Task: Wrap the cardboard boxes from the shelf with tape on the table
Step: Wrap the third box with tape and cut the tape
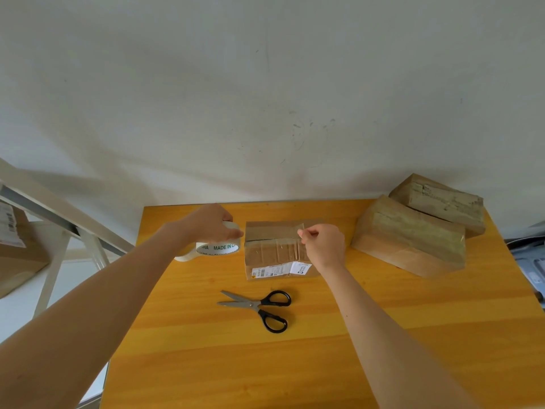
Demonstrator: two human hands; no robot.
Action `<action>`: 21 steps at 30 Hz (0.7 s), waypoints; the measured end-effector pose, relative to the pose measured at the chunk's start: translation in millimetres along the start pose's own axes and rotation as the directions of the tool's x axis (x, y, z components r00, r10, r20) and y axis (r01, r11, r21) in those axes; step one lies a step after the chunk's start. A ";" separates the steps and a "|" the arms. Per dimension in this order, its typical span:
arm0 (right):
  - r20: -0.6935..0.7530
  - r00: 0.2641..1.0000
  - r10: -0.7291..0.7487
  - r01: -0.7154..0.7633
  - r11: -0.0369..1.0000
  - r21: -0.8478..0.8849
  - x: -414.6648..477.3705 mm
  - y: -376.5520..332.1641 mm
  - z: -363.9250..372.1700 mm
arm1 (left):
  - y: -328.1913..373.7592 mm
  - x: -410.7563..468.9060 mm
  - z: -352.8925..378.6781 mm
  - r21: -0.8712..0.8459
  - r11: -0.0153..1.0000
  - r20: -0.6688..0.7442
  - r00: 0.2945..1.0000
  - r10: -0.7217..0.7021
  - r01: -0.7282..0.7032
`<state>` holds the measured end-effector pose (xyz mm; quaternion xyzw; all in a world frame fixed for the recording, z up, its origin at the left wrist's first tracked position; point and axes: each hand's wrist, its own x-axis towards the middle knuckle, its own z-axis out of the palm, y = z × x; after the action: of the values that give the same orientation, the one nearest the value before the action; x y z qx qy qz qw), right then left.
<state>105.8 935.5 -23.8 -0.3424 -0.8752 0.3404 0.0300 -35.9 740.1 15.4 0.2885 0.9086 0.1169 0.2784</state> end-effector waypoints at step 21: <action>0.068 0.997 -0.039 0.053 0.974 -0.222 1.5 2.1 7.3 | -14.7 -6.1 19.1 -0.121 0.993 0.021 1.000 0.015 -0.013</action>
<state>103.8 933.4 -31.0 -0.3122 -0.9162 0.2495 -0.0284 -27.5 725.6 -3.1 0.2787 0.8948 0.1707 0.3043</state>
